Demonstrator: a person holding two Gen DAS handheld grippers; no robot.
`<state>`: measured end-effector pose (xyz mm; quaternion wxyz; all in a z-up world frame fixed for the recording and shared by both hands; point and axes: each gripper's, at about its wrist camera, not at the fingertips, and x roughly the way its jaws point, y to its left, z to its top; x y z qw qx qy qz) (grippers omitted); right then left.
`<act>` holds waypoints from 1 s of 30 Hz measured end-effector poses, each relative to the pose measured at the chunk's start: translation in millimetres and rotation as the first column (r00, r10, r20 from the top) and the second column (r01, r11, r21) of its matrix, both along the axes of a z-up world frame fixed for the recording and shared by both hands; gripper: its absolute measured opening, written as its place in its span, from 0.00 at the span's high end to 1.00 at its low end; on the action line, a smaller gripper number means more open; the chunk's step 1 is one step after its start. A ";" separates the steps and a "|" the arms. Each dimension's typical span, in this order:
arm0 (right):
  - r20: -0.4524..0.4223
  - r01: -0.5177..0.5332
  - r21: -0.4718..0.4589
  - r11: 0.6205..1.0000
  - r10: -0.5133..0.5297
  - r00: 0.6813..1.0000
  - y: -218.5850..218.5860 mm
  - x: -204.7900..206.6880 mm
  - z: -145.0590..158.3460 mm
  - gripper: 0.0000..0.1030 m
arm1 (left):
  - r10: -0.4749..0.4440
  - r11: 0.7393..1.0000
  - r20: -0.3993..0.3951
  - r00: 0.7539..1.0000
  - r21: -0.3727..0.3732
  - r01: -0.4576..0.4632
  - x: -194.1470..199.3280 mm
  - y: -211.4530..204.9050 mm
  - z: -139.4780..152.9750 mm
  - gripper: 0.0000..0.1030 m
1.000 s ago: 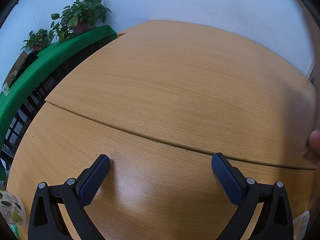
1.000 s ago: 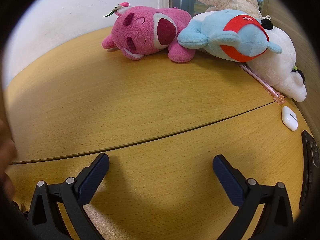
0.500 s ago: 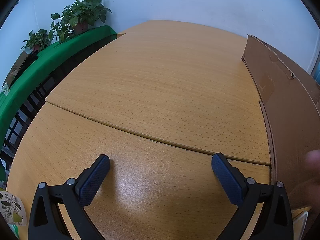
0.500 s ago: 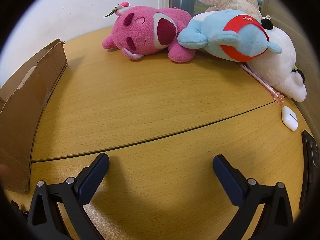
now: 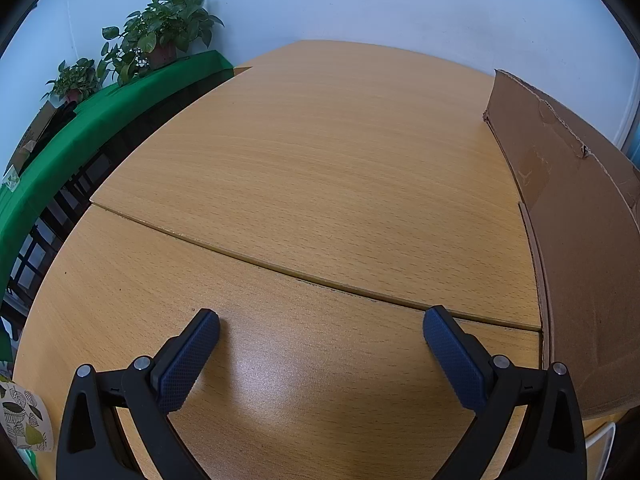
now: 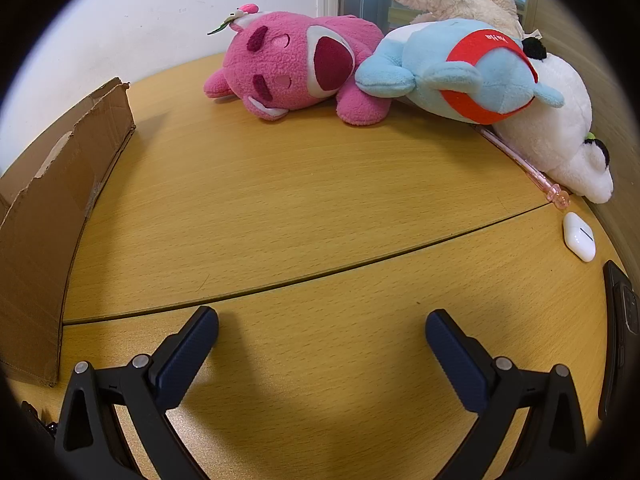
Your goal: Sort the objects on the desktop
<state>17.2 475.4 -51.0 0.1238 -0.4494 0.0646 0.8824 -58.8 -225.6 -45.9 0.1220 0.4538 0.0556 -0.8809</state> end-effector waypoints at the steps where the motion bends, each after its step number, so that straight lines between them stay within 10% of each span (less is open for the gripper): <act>1: 0.000 0.000 0.000 1.000 0.000 1.000 0.0 -0.1 0.0 0.00 | 0.000 1.000 0.000 1.000 0.000 0.000 0.0 0.0 0.0 0.00; 12: 0.045 -0.027 -0.001 1.000 0.028 0.999 -9.9 11.1 3.3 0.01 | -0.004 1.000 0.003 1.000 0.001 0.004 0.5 1.2 0.3 0.00; 16: -0.086 -0.103 0.111 0.988 0.113 0.990 -44.4 60.1 38.8 0.01 | -0.067 0.998 0.070 0.995 0.002 0.067 9.5 9.2 4.8 0.00; 20: -0.280 -0.255 0.189 0.948 0.301 0.912 -88.4 134.4 105.7 0.01 | -0.131 0.987 -0.029 0.991 -0.096 0.128 65.3 37.4 46.2 0.00; 25: -0.511 -0.425 0.075 0.902 0.401 0.761 -125.5 202.8 164.4 0.01 | -0.236 0.972 -0.289 0.928 -0.075 0.224 171.6 74.8 142.3 0.00; 30: -0.447 -0.595 -0.101 0.797 0.498 0.743 -177.1 212.5 154.2 0.01 | -0.367 0.921 -0.414 0.833 -0.035 0.388 253.8 119.5 185.1 0.00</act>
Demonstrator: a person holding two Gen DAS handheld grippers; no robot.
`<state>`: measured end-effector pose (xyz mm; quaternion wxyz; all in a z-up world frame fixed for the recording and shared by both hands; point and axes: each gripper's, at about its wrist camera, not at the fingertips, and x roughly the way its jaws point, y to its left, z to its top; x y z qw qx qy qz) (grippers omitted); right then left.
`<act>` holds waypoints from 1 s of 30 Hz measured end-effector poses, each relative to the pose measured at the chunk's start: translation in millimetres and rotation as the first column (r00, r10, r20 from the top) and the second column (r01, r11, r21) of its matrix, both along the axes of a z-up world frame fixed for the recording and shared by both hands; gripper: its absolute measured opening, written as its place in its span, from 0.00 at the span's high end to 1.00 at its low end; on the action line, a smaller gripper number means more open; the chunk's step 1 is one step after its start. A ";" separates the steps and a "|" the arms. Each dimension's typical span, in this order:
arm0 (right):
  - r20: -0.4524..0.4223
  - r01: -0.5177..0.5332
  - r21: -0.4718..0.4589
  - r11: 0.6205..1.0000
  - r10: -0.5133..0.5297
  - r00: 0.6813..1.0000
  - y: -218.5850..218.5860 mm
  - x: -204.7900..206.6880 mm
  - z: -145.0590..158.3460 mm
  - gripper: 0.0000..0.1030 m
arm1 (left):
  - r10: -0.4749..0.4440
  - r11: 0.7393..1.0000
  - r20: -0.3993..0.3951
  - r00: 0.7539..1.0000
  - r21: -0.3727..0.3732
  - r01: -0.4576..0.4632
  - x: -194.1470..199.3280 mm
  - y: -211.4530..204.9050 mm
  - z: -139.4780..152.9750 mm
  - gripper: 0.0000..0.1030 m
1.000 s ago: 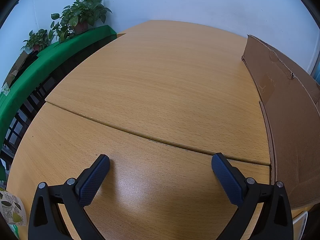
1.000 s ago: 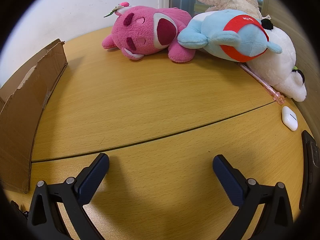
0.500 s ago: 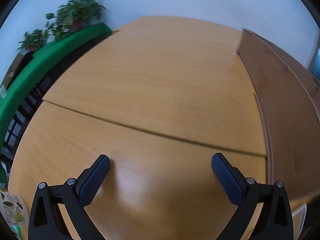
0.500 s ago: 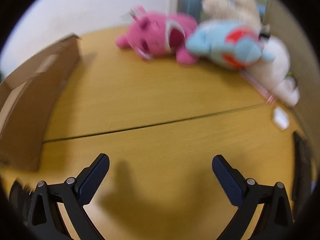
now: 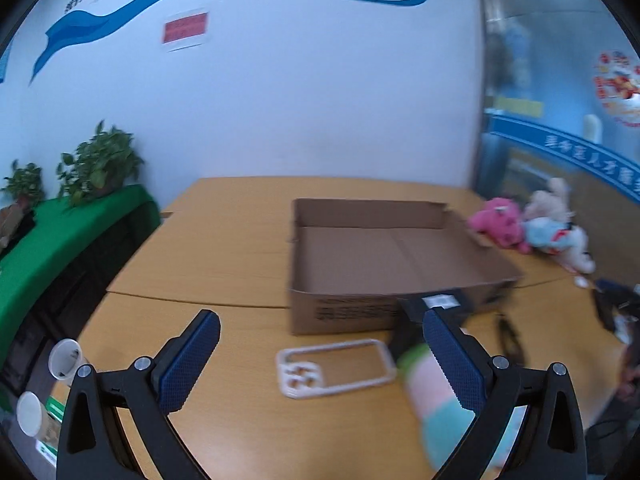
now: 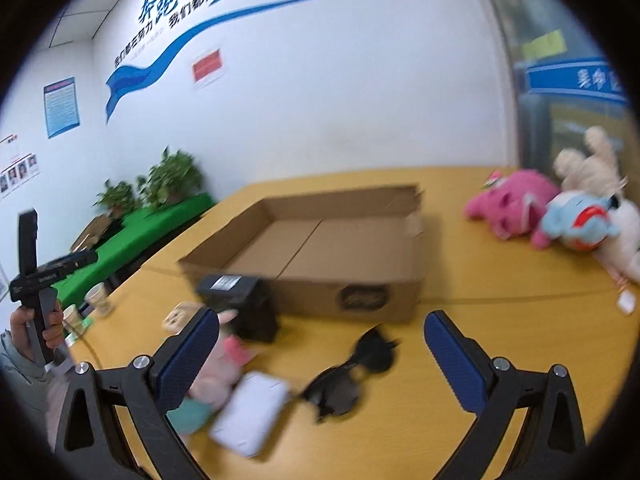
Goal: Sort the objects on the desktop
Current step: 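Close the right gripper on the pink-and-teal plush pig and lift it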
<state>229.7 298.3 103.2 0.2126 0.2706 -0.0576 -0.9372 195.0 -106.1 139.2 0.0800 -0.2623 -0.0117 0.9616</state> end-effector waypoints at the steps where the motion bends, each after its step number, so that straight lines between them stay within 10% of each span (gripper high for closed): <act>1: 0.024 -0.038 -0.004 0.999 0.038 0.999 -16.4 4.4 -5.2 0.01 | -0.038 0.999 0.017 0.999 0.011 0.038 6.8 10.7 -1.1 0.00; 11: 0.140 -0.319 0.080 0.944 0.306 0.942 -133.4 62.3 -52.7 0.01 | -0.280 0.937 0.342 0.897 0.301 0.178 -33.2 69.8 -89.7 0.00; 20: 0.230 -0.344 0.108 0.933 0.313 0.921 -155.4 56.1 -73.9 0.01 | -0.423 0.896 0.464 0.778 0.344 0.282 -62.8 108.5 -139.8 0.07; 30: 0.318 -0.368 0.211 0.906 0.292 0.902 -186.3 42.7 -98.1 0.05 | -0.436 0.889 0.432 0.790 0.346 0.301 -58.8 110.9 -145.7 0.24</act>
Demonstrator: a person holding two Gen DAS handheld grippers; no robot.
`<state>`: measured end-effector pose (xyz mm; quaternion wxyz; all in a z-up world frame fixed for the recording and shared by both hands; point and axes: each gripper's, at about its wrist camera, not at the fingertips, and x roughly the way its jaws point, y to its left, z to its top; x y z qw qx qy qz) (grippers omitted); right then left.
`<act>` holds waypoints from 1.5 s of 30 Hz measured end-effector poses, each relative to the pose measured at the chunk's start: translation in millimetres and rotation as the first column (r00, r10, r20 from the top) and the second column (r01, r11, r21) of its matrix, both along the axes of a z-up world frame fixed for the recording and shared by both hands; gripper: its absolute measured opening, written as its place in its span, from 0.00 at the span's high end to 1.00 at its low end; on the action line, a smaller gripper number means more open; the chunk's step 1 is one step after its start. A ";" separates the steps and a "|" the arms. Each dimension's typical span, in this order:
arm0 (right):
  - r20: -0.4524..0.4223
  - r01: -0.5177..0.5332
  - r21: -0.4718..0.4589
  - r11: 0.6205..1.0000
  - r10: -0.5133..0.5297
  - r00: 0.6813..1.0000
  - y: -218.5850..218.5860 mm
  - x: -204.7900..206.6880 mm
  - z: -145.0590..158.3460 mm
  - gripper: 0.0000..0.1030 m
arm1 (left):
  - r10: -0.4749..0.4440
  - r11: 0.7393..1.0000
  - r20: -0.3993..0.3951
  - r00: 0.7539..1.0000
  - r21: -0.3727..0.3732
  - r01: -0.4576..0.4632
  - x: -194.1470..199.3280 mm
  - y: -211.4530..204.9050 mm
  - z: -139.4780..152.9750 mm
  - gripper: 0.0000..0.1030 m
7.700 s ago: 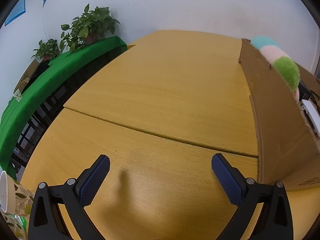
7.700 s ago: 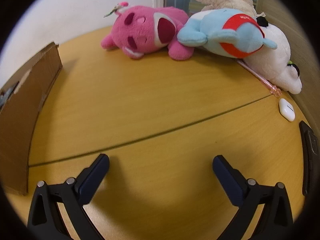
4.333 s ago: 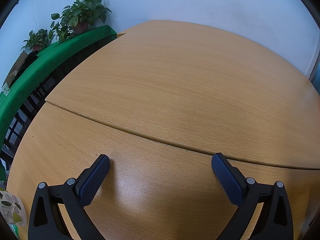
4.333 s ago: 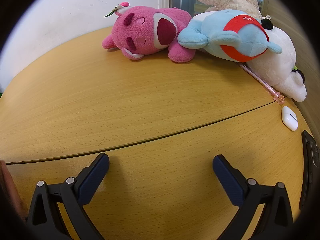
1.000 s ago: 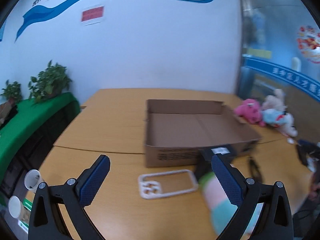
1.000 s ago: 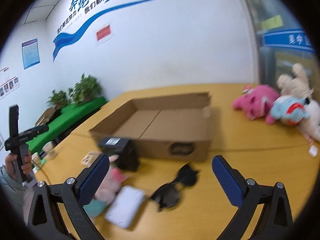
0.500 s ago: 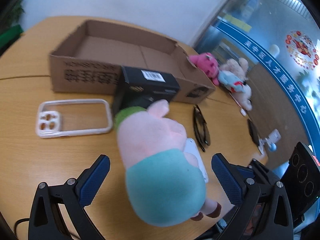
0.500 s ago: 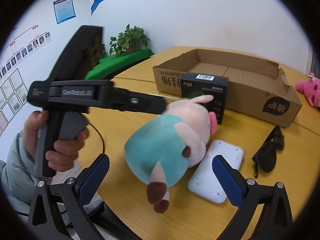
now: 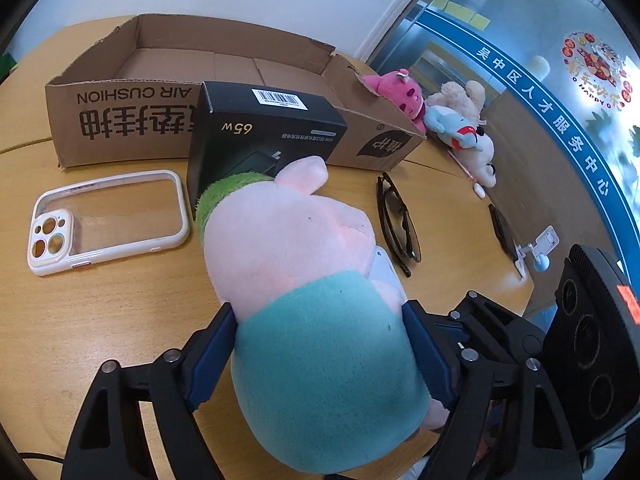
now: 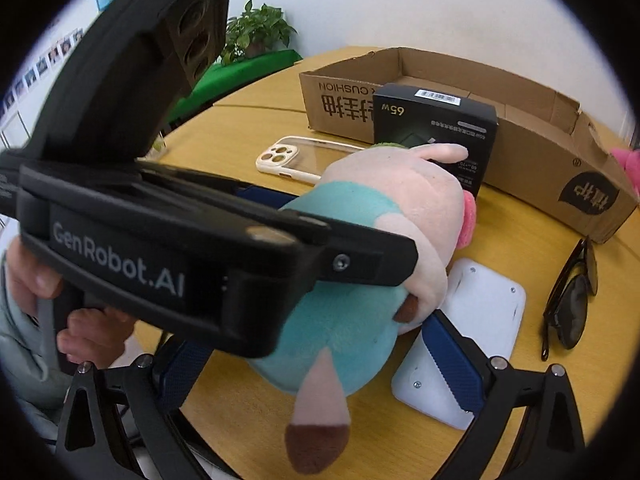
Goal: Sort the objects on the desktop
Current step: 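Close the right gripper on the pink-and-teal plush pig and lift it, then carry the plush pig with the right gripper into the cardboard box and release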
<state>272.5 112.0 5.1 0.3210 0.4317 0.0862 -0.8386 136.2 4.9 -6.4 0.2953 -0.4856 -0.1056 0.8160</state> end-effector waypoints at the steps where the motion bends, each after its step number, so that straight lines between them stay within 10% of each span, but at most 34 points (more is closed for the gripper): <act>1: -0.003 -0.002 0.005 1.000 0.002 1.000 -0.3 0.8 0.8 0.06 | 0.013 1.000 0.002 1.000 0.004 -0.013 1.0 -1.4 0.7 0.27; 12: -0.201 -0.066 -0.070 0.995 0.050 0.978 10.5 3.8 73.2 0.14 | 0.076 0.997 -0.196 0.978 0.038 -0.069 7.5 -9.1 91.6 0.30; 22: -0.508 -0.108 -0.077 0.991 0.055 0.860 22.2 -63.5 198.1 0.14 | 0.074 0.997 -0.488 0.870 0.034 -0.066 -61.5 0.9 241.4 0.30; 30: -0.572 -0.129 -0.137 0.982 0.028 0.820 22.4 -143.7 260.3 0.14 | 0.060 0.997 -0.578 0.814 -0.012 -0.082 -135.4 4.5 316.0 0.30; 37: -0.510 -0.148 -0.162 0.976 0.045 0.859 -8.1 -227.3 256.6 0.14 | 0.116 0.988 -0.510 0.852 -0.028 -0.151 -219.6 -4.4 312.5 0.30; 45: -0.363 -0.157 -0.158 0.975 0.091 0.927 -41.9 -320.3 195.2 0.14 | 0.186 0.977 -0.347 0.919 -0.034 -0.211 -315.2 -41.9 242.5 0.30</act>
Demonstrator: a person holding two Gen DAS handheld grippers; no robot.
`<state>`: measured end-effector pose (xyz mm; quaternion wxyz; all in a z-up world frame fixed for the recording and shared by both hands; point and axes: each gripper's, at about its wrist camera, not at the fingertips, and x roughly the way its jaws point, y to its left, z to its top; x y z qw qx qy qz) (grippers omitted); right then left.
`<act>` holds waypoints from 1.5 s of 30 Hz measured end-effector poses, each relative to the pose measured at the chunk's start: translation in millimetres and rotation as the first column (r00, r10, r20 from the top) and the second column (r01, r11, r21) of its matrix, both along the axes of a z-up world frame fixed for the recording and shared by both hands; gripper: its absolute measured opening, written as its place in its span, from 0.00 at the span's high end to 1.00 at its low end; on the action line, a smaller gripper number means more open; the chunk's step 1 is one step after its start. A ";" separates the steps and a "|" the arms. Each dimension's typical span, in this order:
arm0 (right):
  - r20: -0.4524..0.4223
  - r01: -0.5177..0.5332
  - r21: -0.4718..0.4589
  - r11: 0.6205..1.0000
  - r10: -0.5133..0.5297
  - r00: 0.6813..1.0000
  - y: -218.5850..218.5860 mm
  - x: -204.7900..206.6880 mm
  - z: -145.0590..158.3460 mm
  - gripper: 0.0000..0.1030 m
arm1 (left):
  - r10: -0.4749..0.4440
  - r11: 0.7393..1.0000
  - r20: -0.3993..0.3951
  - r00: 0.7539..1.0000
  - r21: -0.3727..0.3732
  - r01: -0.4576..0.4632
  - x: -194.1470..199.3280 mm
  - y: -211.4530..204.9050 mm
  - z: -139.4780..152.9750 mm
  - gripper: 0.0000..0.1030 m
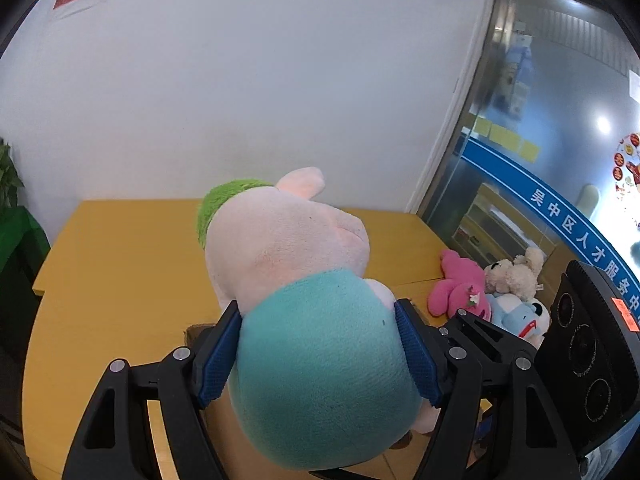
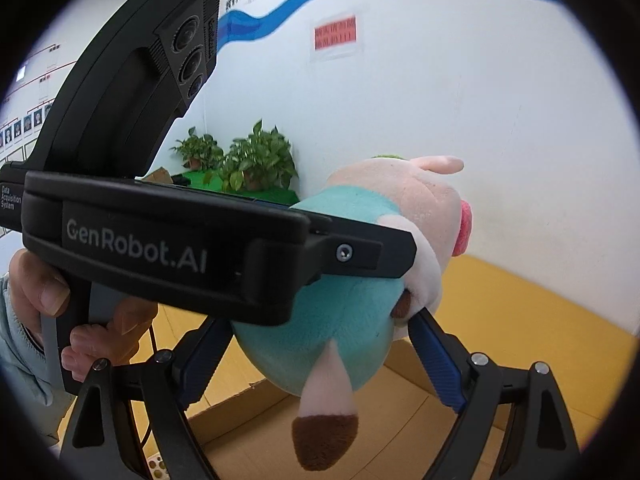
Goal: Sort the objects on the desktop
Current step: 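Carry the plush pig with the right gripper into the cardboard box and release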
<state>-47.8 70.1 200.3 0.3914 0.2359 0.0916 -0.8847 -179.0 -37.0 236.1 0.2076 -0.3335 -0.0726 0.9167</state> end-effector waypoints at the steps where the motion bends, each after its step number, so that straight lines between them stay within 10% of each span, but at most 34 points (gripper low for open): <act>1: 0.016 -0.001 0.008 1.000 0.001 1.000 -3.2 -8.6 -9.6 0.14 | 0.002 1.000 0.029 1.000 0.008 -0.003 -11.2 -3.7 -11.3 0.30; 11: 0.327 -0.033 0.058 0.998 0.012 0.945 -31.1 -74.3 -140.7 0.14 | 0.067 0.997 0.316 0.946 -0.054 -0.052 -72.8 -33.7 -151.9 0.30; 20: 0.408 -0.036 0.151 0.988 -0.029 0.913 -46.3 -74.0 -201.9 0.14 | 0.053 0.994 0.425 0.904 -0.112 -0.005 -79.1 -37.3 -206.4 0.30; 40: 0.548 -0.088 0.091 0.992 0.024 0.836 -63.5 -98.4 -211.5 0.19 | 0.104 0.993 0.444 0.890 -0.098 -0.067 -83.5 -51.3 -195.0 0.27; 45: 0.556 -0.112 0.097 0.989 0.040 0.831 -59.7 -85.5 -194.4 0.18 | 0.154 0.986 0.323 0.934 -0.115 -0.123 -60.4 -56.9 -160.0 0.26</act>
